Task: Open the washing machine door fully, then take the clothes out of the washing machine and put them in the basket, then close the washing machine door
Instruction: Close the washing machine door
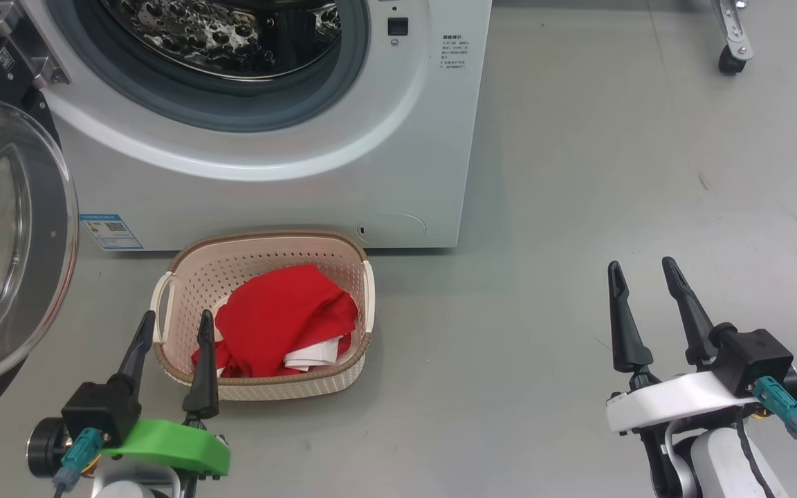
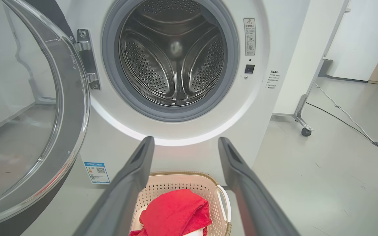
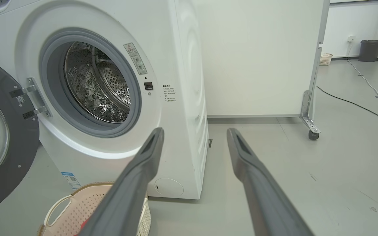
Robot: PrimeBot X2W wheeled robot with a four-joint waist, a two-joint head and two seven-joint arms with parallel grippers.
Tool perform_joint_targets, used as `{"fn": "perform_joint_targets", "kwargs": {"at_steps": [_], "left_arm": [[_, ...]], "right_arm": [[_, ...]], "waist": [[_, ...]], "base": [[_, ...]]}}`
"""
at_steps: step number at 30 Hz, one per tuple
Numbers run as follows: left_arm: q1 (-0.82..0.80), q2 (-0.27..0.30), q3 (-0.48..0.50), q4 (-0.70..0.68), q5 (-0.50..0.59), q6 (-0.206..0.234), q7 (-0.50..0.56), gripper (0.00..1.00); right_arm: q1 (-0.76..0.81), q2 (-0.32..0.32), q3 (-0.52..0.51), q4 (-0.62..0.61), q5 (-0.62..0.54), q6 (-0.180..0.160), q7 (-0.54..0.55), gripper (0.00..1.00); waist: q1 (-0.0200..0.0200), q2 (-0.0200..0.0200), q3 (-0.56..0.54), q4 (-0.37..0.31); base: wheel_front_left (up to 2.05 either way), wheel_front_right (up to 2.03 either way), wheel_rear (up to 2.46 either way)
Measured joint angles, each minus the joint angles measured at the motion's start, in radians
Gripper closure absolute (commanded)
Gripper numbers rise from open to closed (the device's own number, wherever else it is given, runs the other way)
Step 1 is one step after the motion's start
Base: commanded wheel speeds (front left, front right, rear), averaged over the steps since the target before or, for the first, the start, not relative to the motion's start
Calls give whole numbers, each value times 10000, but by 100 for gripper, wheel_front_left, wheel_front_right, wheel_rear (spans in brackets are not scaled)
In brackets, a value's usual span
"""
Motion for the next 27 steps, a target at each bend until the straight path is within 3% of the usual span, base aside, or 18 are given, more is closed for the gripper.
{"fn": "perform_joint_targets", "kwargs": {"at_steps": [27], "left_arm": [[0, 0, -46, 23, 29, 29, 0, 0]], "right_arm": [[0, 0, 52, 127, -2, 8, 0, 0]], "waist": [[0, 0, -147, 9]], "base": [[-7, 7, 0]]}}
